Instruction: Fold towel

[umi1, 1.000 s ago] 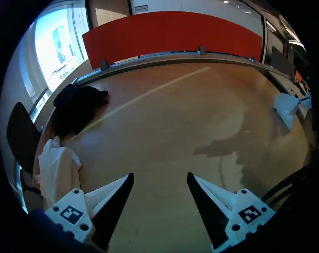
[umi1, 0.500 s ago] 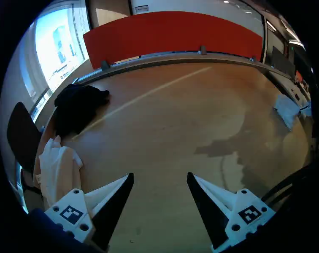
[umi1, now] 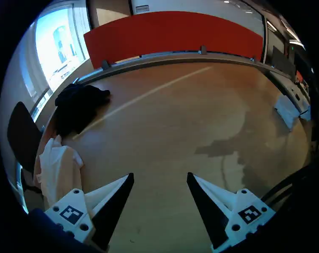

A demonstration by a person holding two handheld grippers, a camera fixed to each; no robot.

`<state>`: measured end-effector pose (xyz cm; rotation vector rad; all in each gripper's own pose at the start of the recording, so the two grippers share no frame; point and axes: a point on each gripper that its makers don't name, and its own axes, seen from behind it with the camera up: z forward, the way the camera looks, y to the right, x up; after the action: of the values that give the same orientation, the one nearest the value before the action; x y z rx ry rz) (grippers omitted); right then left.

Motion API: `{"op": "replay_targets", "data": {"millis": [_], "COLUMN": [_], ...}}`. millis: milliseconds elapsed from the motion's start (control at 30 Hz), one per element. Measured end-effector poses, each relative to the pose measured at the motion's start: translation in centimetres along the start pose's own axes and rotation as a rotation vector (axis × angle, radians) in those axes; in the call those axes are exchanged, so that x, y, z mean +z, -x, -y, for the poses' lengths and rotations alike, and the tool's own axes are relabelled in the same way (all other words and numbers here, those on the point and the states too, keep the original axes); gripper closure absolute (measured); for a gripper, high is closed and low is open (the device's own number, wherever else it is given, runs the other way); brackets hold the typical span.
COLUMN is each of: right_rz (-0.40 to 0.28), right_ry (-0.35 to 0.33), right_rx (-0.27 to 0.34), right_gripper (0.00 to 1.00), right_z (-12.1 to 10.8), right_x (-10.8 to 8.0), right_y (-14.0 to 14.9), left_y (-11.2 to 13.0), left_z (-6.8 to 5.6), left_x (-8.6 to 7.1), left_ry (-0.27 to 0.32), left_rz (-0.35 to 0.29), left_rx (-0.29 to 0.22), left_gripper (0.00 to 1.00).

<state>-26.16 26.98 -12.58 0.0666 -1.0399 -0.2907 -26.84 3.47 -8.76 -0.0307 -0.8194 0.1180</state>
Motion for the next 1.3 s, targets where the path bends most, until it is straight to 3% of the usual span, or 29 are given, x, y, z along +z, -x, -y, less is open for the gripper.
{"op": "replay_targets", "data": {"millis": [867, 1000, 1067, 1300], "right_rz": [0.049, 0.062, 0.069, 0.082], "right_ry": [0.047, 0.053, 0.056, 0.063], "right_rx": [0.047, 0.047, 0.045, 0.041], "right_gripper": [0.94, 0.79, 0.63, 0.47], "right_z": [-0.4, -0.5, -0.6, -0.7], "right_x": [0.8, 0.7, 0.6, 0.3], "right_y": [1.7, 2.2, 2.5, 3.4], "left_y": [0.2, 0.2, 0.3, 0.4], "left_z": [0.4, 0.4, 0.3, 0.2], "left_x": [-0.2, -0.3, -0.3, -0.2], "left_ry": [-0.004, -0.003, -0.003, 0.001], "left_rz": [0.002, 0.002, 0.003, 0.003], "left_rx": [0.008, 0.007, 0.005, 0.007], "left_gripper": [0.07, 0.07, 0.07, 0.07]}}
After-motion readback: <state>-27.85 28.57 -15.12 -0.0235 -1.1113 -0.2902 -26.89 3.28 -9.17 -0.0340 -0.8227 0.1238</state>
